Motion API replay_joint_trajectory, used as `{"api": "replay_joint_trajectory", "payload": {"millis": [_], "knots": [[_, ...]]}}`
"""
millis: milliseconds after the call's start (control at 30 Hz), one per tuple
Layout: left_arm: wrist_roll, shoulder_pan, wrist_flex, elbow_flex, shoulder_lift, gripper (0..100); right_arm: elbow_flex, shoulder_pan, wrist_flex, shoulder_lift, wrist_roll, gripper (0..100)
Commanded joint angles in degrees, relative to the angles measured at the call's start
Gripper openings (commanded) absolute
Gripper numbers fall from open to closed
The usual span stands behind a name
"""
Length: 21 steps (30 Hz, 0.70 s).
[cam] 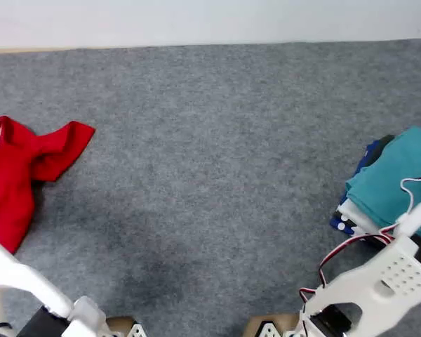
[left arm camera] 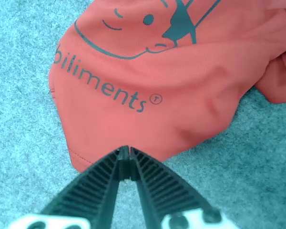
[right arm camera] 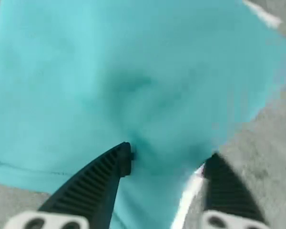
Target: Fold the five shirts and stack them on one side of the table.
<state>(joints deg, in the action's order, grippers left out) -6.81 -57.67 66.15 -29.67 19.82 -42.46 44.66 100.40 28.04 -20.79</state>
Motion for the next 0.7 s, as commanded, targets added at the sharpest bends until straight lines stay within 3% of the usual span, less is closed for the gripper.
{"api": "replay_joint_trajectory", "payload": {"millis": [0, 233, 300, 400, 467, 667], "knots": [[-0.6, 0.4, 0.2, 1.1, 0.8, 1, -7.5, 0.7, 2.2, -8.9, 5.5, 36.2], [-0.7, 0.4, 0.1, 1.2, 0.8, 1, -4.8, -2.4, 2.3, -13.8, 6.6, 33.6], [-0.7, 0.4, 0.1, 1.2, 0.8, 1, -2.0, -4.0, 2.3, -13.6, 6.6, 24.3], [-0.7, 0.4, 0.1, 1.2, 0.8, 1, 2.0, -8.0, 2.4, -13.8, 4.7, 0.7], [-0.7, 0.4, 0.1, 1.2, 0.8, 1, 5.8, -10.1, 2.5, -14.1, 2.5, 4.3], [-0.7, 0.4, 0.1, 1.1, 0.8, 1, 14.5, -14.5, 2.2, -11.6, 3.9, 0.8]]}}
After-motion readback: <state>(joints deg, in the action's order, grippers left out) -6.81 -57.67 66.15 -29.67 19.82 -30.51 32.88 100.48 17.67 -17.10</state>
